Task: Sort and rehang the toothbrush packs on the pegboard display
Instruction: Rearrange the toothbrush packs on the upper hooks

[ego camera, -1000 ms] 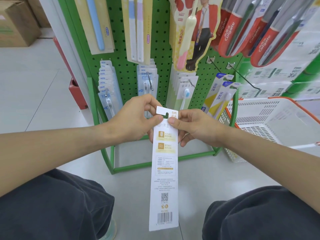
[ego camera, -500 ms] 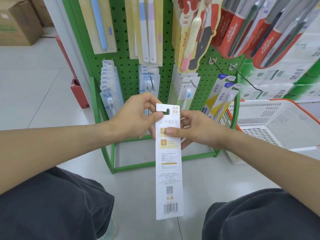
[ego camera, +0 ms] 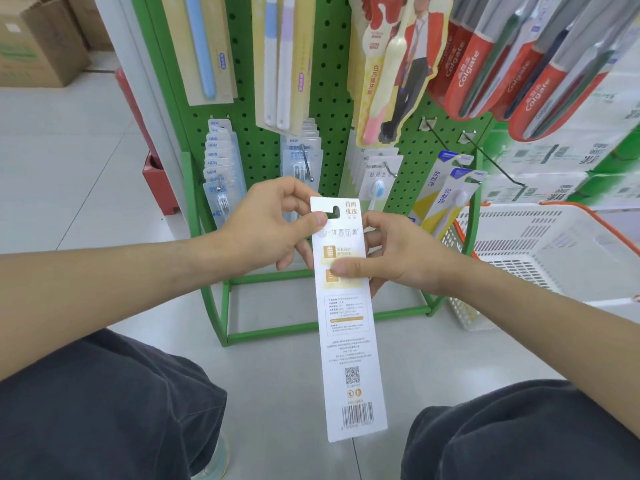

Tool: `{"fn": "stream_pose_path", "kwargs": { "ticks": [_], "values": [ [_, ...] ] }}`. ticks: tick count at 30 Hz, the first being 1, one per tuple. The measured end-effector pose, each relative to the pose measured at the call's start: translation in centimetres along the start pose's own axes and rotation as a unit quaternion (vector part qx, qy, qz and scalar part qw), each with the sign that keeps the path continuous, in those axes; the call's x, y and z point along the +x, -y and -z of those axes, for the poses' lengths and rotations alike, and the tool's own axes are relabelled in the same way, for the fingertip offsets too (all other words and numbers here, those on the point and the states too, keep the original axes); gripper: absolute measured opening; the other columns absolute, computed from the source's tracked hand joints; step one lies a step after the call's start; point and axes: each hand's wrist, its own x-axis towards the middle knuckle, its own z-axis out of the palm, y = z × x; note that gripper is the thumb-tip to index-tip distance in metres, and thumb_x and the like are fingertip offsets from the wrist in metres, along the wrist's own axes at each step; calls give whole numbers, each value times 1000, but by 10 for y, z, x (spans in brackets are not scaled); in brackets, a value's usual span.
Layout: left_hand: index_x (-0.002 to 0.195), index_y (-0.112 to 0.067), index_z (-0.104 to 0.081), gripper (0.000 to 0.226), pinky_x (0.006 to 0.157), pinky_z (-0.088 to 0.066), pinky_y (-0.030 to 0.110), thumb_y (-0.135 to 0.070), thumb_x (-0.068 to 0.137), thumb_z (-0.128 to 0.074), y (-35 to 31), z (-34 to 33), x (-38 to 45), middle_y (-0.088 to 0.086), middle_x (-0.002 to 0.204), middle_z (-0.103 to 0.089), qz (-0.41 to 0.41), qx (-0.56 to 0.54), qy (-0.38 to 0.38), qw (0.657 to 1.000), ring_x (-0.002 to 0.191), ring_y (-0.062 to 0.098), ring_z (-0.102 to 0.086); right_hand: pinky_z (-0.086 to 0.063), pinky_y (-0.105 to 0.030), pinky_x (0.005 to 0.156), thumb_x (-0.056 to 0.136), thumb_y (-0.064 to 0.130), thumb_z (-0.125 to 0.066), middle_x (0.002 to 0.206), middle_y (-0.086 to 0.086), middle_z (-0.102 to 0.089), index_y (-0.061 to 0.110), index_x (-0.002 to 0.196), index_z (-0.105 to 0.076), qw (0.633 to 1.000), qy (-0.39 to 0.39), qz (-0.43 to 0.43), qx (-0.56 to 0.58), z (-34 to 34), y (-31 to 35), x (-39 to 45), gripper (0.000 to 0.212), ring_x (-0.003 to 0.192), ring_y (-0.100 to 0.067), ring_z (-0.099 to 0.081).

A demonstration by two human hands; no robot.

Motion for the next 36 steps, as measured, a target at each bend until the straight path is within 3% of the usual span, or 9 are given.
{"fn": "stream_pose_path", "kwargs": {
  "ticks": [7,10,12,15,18,25,30,33,36],
  "values": [
    [103,-5,-57,9,34,-41,29,-5,96,-64,2,3,4,15,96,-74,-8,-25,-14,1000,53,36,-67,-64,-48,69,73,-3,-84,103,-27,-74,2,125,-51,999,28,-12,30,6,3,-4,62,88,-39,-76],
    [107,-2,-56,13,36,-45,29,-6,97,-63,0,7,7,16,94,-74,-13,-37,-38,999,53,33,-66,-64,-48,69,76,-3,-84,110,-23,-73,9,128,-49,997,60,-44,-6,5,-2,-6,64,91,-36,-76],
    [108,-2,-54,14,37,-46,29,-6,98,-62,-2,13,10,16,93,-74,-18,-49,-63,997,53,32,-67,-64,-42,68,85,8,-80,110,-11,-76,14,129,-55,992,98,-62,-53,1,-6,-7,50,94,-28,-77],
    [106,-5,-53,11,38,-47,29,-7,99,-62,-4,22,13,10,89,-77,-22,-64,-88,994,53,30,-68,-63,-33,66,94,17,-71,103,1,-79,22,110,-69,988,122,-55,-75,-1,-8,-8,17,92,-19,-77],
    [110,-5,-53,13,40,-49,30,-10,100,-60,-4,23,12,7,88,-77,-12,-70,-88,994,56,28,-69,-62,-31,65,95,14,-69,104,-2,-79,23,105,-71,989,125,-47,-67,0,-7,-9,14,92,-21,-77],
    [115,-11,-50,35,52,-58,33,-30,93,-69,-6,11,6,7,95,-78,96,-72,-36,992,72,21,-72,-64,-34,71,95,11,-69,105,-4,-79,19,110,-71,990,122,-43,-64,-1,-11,-8,17,93,-20,-77],
    [118,-11,-66,32,66,-62,33,-33,94,-67,0,6,2,4,102,-79,159,-33,80,983,92,28,-76,-63,-36,76,93,10,-70,107,-6,-78,18,110,-73,993,111,-28,-34,-6,-10,-8,19,96,-23,-76],
    [113,-7,-70,29,63,-63,30,-31,98,-62,-3,2,-1,11,99,-79,149,-32,95,984,88,32,-76,-63,-37,76,89,5,-74,107,-9,-78,10,113,-72,992,118,-23,-33,-7,-8,-7,24,95,-24,-76],
    [110,-6,-70,26,58,-62,28,-27,96,-64,-6,2,-1,13,97,-78,118,-35,82,989,86,37,-75,-59,-57,88,78,-3,-84,112,-13,-77,4,116,-69,990,133,-22,-51,-8,-10,-7,42,103,-33,-74]
  ]
}}
